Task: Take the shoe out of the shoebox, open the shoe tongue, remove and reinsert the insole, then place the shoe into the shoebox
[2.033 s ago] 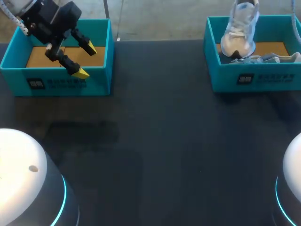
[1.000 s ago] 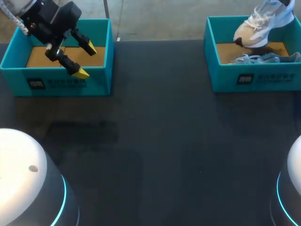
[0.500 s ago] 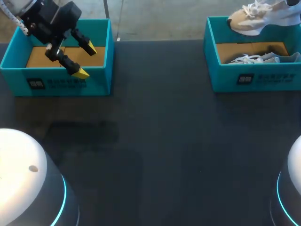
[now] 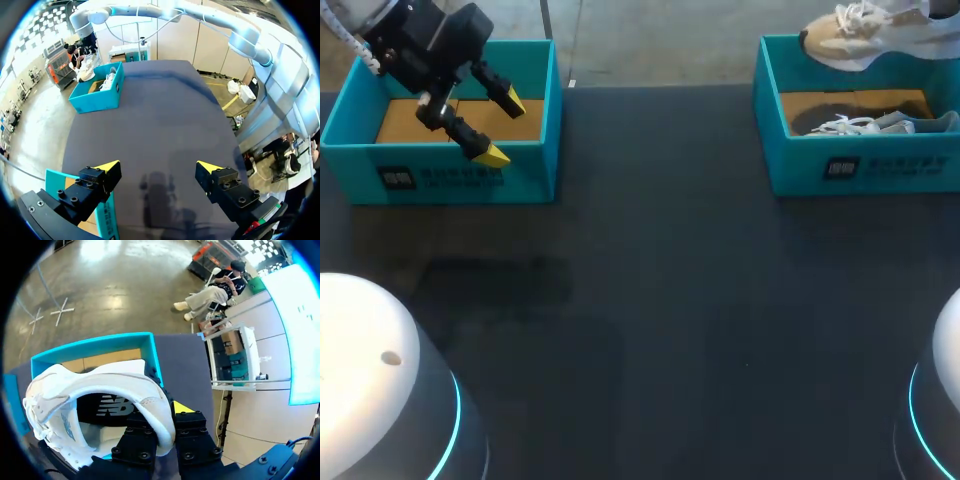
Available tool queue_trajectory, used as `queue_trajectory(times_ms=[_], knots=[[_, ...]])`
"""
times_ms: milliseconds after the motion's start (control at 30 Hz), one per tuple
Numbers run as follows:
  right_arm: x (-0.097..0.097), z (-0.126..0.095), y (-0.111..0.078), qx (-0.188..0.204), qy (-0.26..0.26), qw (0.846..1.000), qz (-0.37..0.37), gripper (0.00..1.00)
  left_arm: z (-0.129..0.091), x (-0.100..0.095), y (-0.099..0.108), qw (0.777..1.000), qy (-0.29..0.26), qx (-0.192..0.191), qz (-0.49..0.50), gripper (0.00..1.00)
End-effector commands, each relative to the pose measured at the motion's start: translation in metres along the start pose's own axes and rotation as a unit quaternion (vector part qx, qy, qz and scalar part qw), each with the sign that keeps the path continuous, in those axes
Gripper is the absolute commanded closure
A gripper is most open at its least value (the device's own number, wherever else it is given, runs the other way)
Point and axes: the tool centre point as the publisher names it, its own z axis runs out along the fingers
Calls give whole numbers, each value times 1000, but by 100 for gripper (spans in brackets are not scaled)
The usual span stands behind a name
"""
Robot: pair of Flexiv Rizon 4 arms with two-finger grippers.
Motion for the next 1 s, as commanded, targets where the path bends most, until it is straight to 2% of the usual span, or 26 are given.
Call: queue_trajectory(times_ms=[33,700,1000], knots=[[0,-1,-1,-2,1,1000,1,100,0,0,0,1000,0,-1,0,0],[0,-1,-1,-2,1,1000,1,100,0,0,0,1000,0,-1,0,0],[15,18,0,9,1,1000,-1,100,0,0,0,1000,0,-1,0,0]])
